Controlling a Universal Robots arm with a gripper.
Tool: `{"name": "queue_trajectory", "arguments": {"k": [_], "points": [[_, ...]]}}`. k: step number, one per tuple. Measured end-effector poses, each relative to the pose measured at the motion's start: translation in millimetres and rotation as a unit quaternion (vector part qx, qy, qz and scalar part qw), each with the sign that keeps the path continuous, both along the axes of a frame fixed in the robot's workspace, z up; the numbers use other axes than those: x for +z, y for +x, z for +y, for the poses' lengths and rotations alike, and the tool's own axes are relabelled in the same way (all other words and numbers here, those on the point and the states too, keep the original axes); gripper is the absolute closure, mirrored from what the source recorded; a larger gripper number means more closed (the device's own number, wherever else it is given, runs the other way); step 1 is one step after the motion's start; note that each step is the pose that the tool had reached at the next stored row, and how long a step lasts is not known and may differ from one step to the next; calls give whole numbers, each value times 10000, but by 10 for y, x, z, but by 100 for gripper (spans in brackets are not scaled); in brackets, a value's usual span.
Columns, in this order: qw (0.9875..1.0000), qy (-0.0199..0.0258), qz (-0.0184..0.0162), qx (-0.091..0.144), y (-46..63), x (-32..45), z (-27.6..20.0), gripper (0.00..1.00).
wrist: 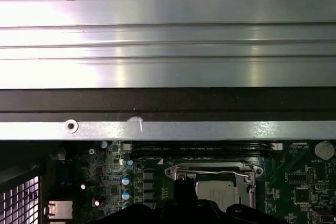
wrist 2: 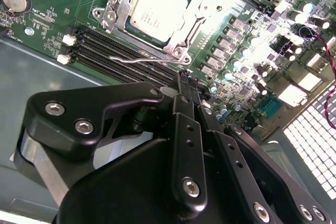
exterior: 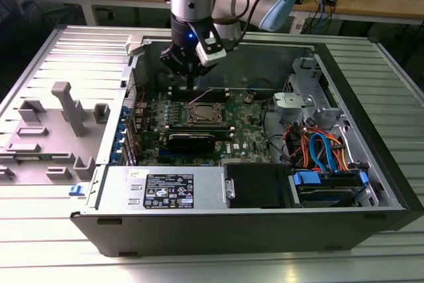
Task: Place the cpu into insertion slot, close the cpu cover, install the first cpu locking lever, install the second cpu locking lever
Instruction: 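Install the first cpu locking lever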
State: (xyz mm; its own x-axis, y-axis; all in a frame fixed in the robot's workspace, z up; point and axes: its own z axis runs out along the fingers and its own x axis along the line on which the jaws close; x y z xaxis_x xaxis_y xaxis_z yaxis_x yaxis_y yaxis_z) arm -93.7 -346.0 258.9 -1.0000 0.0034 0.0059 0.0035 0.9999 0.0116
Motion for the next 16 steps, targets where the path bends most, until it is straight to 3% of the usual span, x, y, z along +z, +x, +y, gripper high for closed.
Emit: {"name": "queue_trajectory", "arguments": {"k": [4,16], "points": [[9999,0,-11,127,39,-28,0,89],[9999,0,-28,142,75,-32,0,89]]}}
